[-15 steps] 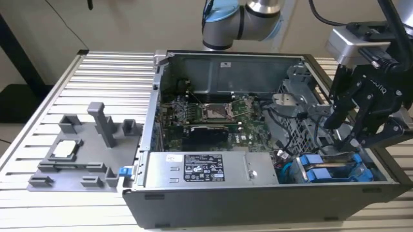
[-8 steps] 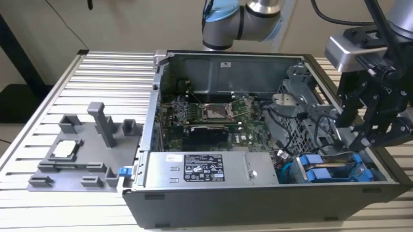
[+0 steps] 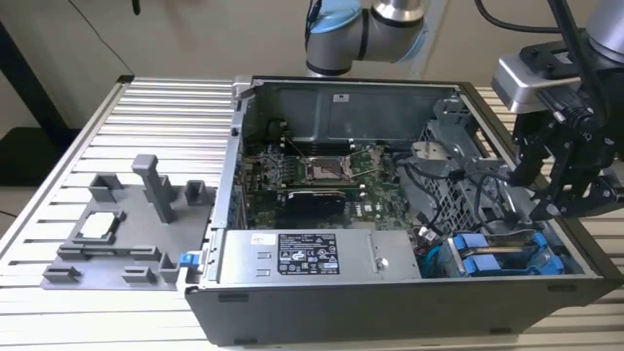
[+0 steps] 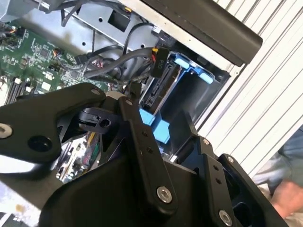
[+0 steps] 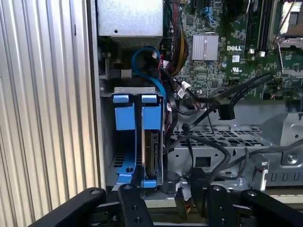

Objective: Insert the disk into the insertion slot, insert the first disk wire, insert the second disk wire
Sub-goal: 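Insert the first disk wire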

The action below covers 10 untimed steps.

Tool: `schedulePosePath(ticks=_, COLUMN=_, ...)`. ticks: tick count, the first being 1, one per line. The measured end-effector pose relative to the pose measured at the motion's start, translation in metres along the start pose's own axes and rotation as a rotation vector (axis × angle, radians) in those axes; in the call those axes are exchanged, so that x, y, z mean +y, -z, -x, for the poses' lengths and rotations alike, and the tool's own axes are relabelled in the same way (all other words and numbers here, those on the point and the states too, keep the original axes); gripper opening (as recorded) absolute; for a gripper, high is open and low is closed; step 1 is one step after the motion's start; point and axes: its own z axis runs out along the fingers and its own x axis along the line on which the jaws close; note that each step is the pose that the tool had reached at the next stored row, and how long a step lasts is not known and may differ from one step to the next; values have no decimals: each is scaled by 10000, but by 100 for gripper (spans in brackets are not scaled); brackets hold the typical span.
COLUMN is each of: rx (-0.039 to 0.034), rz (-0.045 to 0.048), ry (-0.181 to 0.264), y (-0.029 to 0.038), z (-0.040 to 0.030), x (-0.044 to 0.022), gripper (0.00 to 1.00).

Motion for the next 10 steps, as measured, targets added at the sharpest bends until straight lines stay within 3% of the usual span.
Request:
schedulePosePath(ticks=5, rx=-24, rz=115, ry=107, y=-20, z=0, x=-104, gripper=53)
schedulePosePath(ticks=10, rx=-79, rz=142, ry=417, y=-44, z=-1, x=-177, gripper=53)
